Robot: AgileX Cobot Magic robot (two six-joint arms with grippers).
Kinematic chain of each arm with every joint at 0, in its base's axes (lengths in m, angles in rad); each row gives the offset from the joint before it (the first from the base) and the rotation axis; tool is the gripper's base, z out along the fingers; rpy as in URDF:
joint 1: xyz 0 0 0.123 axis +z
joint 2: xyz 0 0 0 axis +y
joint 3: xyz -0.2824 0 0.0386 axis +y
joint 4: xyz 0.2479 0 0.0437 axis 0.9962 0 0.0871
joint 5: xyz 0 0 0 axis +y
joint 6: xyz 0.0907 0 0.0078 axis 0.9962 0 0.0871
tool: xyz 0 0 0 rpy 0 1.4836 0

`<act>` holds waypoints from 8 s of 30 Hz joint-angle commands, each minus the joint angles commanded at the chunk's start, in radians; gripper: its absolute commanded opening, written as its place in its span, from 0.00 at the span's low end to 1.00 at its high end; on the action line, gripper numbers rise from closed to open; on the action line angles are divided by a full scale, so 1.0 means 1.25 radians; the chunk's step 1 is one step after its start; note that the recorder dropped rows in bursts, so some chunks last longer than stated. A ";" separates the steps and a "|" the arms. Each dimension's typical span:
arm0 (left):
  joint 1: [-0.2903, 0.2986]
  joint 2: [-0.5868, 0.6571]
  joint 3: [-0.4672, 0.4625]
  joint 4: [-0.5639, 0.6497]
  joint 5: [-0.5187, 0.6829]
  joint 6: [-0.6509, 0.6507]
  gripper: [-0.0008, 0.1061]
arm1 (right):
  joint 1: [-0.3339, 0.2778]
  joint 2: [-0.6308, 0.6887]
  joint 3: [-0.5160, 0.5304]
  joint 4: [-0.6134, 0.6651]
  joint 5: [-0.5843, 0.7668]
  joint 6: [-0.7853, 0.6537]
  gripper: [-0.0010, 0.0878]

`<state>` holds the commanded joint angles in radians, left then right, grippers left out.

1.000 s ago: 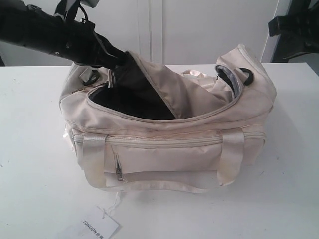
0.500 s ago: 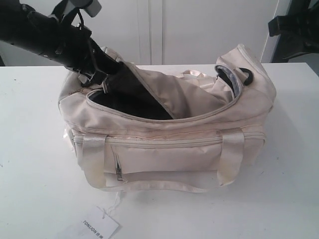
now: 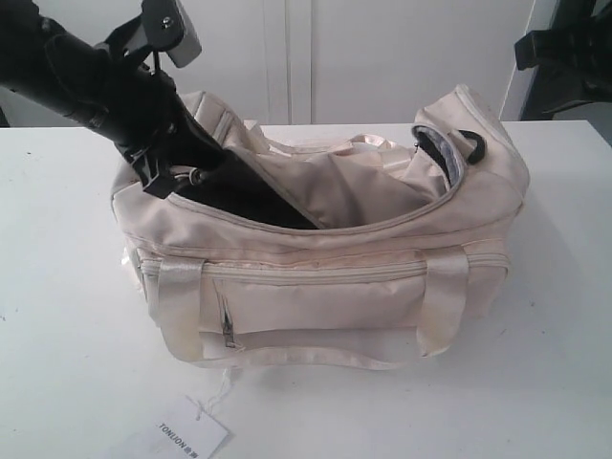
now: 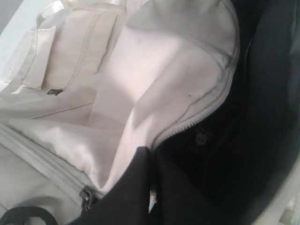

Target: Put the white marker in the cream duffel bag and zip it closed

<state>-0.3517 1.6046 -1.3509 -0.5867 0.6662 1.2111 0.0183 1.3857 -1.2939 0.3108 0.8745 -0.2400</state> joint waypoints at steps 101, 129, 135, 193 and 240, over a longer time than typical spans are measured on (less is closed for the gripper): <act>0.072 -0.094 0.000 0.492 -0.140 -0.975 0.01 | 0.000 0.000 0.005 0.002 -0.006 0.000 0.01; 0.072 0.057 0.002 0.325 -0.141 -0.975 0.51 | 0.000 0.000 0.005 0.002 -0.009 0.000 0.01; 0.072 0.064 0.002 0.278 -0.141 -0.969 0.30 | 0.000 0.000 0.005 0.002 -0.009 0.000 0.01; 0.192 0.064 0.002 -0.417 0.015 -0.607 0.01 | 0.165 0.002 0.023 0.172 -0.078 -0.079 0.01; 0.192 0.064 0.002 -0.523 0.055 -0.523 0.01 | 0.519 0.349 -0.226 0.109 -0.311 -0.622 0.47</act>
<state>-0.1118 1.6851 -1.3490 -1.2404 0.7348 0.5576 0.6677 1.8217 -1.5768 0.4475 0.4862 -1.0172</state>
